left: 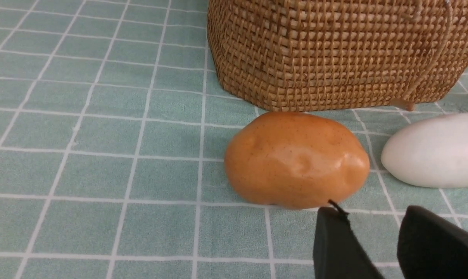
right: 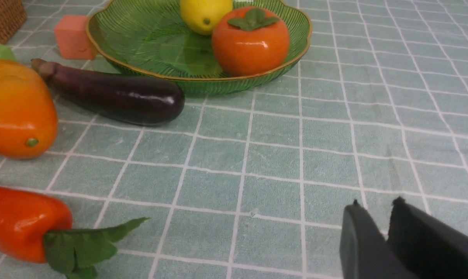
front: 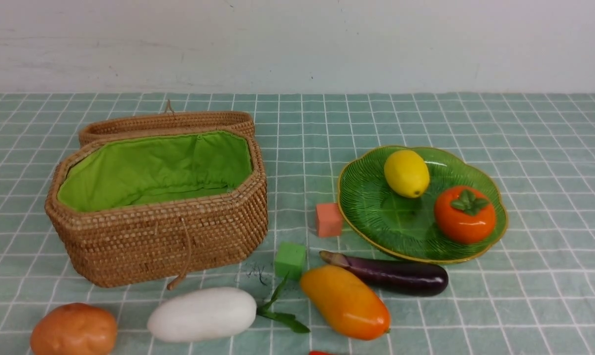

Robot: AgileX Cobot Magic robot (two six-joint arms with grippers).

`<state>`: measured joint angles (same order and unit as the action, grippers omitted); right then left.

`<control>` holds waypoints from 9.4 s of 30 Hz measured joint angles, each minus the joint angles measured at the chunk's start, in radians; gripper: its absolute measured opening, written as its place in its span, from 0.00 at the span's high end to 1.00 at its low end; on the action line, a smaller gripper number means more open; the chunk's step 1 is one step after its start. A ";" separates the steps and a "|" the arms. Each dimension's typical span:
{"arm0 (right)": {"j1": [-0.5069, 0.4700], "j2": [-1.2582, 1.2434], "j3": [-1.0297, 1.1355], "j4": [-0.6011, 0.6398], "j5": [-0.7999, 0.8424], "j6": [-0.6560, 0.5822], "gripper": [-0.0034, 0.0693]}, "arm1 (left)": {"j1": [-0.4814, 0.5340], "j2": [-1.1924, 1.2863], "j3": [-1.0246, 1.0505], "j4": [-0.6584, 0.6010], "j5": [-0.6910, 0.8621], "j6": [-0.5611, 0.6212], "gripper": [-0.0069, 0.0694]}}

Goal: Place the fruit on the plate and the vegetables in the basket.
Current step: Grab a potato with your left arm and place it in the basket on the left, then take a daikon with your left arm and place it on the basket on the left.

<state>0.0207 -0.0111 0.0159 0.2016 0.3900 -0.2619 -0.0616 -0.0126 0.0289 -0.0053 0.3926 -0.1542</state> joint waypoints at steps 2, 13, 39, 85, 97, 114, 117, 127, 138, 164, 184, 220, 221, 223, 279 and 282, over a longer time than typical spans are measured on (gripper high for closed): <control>0.000 0.000 0.000 -0.001 0.000 0.000 0.77 | 0.000 0.000 0.000 0.005 0.000 0.000 0.60; 0.000 0.000 0.000 -0.001 0.000 0.000 0.75 | 0.000 0.000 0.000 -0.008 -0.035 0.000 0.60; 0.000 0.000 0.000 -0.001 0.000 0.000 0.72 | 0.000 0.154 -0.378 -0.432 -0.273 0.154 0.60; 0.000 0.000 0.000 -0.001 0.000 0.001 0.64 | 0.000 1.326 -0.822 0.110 0.429 -0.802 0.03; 0.000 0.000 0.000 -0.001 0.000 0.002 0.63 | 0.000 1.500 -0.826 0.117 0.313 -0.861 0.05; 0.000 0.000 0.000 -0.001 0.000 0.002 0.62 | 0.000 1.573 -0.846 0.162 0.310 -0.815 0.11; 0.000 0.000 0.000 -0.001 0.000 0.002 0.62 | 0.000 1.573 -0.846 0.162 0.317 -0.814 0.11; 0.000 0.000 0.000 -0.001 0.000 0.002 0.62 | 0.000 1.573 -0.850 0.145 0.344 -0.737 0.11; 0.000 0.000 0.000 -0.001 0.000 0.000 0.62 | 0.000 1.485 -0.833 0.114 0.413 -0.688 0.14; 0.000 0.000 0.000 -0.001 0.000 0.000 0.62 | 0.000 1.058 -0.900 0.019 0.290 -0.502 0.18; 0.000 0.000 0.000 -0.001 0.000 0.001 0.62 | 0.000 1.512 -1.338 -0.176 0.272 -0.502 0.19; 0.000 0.000 0.000 -0.001 0.000 0.002 0.62 | -0.301 1.466 -1.151 -0.173 0.564 -0.286 0.30; 0.000 0.000 0.000 -0.001 0.000 0.002 0.62 | -0.321 1.470 -1.143 -0.165 0.551 -0.292 0.30; 0.000 0.000 0.000 -0.001 0.000 0.002 0.62 | -0.347 1.475 -1.135 -0.151 0.537 -0.291 0.30; 0.000 0.000 0.000 -0.001 0.000 0.000 0.62 | -0.403 1.817 -1.137 -0.114 0.523 1.021 0.25; 0.000 0.000 0.000 -0.001 0.000 0.000 0.62 | -0.403 1.786 -1.137 -0.114 0.523 1.021 0.25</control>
<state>0.0207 -0.0111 0.0159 0.2005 0.3900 -0.2620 -0.4649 1.7736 -1.1078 -0.1191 0.9161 0.8669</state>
